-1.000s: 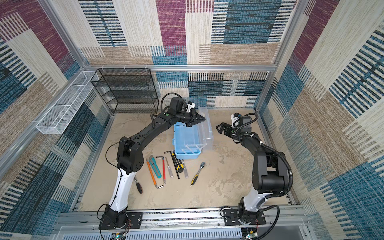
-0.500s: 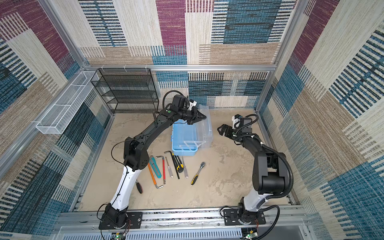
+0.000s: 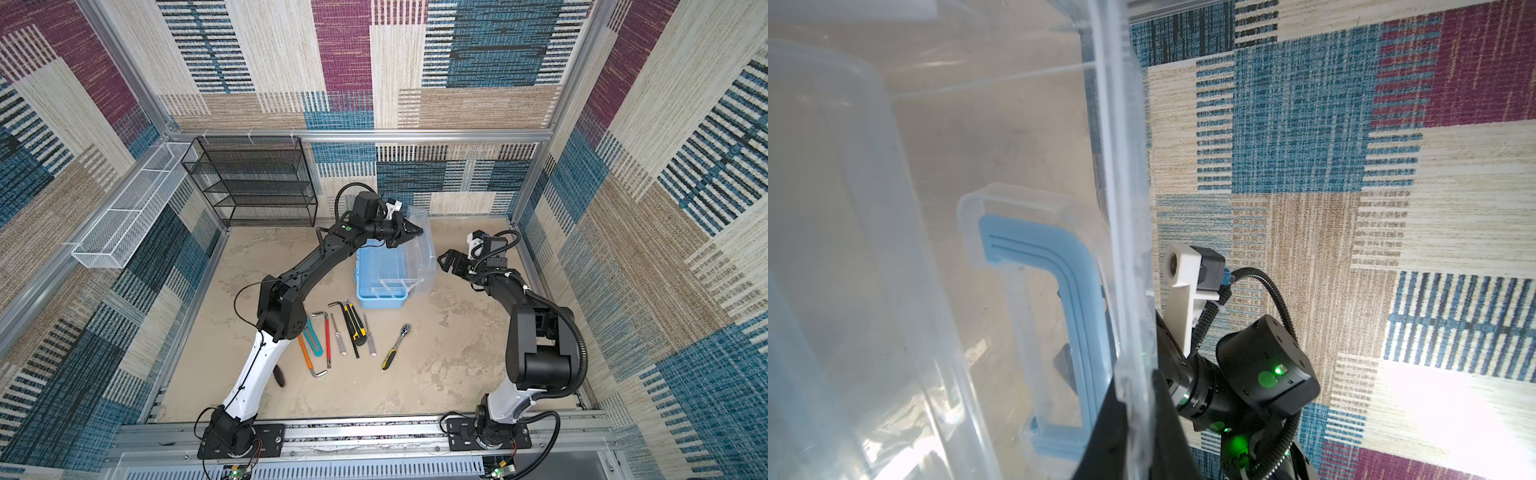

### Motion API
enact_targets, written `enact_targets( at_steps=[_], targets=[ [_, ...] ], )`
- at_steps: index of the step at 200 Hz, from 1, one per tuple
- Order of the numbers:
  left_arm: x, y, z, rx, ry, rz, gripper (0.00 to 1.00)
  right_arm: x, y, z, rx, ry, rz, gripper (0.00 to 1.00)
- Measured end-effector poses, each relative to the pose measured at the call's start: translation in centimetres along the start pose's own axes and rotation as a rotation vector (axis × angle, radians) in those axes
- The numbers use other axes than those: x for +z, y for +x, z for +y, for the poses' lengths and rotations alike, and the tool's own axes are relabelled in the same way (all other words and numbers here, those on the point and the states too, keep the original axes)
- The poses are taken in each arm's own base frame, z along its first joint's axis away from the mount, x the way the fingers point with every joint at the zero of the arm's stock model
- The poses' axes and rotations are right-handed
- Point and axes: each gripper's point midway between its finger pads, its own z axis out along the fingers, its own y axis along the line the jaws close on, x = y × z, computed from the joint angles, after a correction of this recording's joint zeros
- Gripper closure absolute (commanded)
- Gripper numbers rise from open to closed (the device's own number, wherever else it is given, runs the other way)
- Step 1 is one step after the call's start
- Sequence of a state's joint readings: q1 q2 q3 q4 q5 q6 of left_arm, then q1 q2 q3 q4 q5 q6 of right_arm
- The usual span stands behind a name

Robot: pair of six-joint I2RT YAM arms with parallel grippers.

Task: Pack the tool kit
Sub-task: 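Lift the clear lid upward with the left gripper while the right steadies the box, then swing the lid open away from the robot with both grippers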

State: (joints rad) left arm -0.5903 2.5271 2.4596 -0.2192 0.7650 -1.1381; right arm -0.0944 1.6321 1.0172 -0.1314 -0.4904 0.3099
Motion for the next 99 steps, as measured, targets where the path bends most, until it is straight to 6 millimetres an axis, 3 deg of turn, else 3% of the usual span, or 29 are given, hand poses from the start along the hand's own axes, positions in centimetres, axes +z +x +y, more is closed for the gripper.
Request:
enact_targets(
  at_steps=[24,62,99],
  targets=[
    [0.5,0.2,-0.2,-0.003,0.013,0.001,1.0,-0.2,0.0,-0.4,0.008,0.007,-0.003,0.0],
    [0.7,0.3,-0.2,0.006,0.013,0.002,0.7,-0.8,-0.2,-1.4,0.025,0.019,-0.015,0.0],
    [0.9,0.6,-0.2,0.008,0.011,0.007,0.53,-1.2,-0.1,-2.2,0.044,0.026,-0.018,0.0]
  ],
)
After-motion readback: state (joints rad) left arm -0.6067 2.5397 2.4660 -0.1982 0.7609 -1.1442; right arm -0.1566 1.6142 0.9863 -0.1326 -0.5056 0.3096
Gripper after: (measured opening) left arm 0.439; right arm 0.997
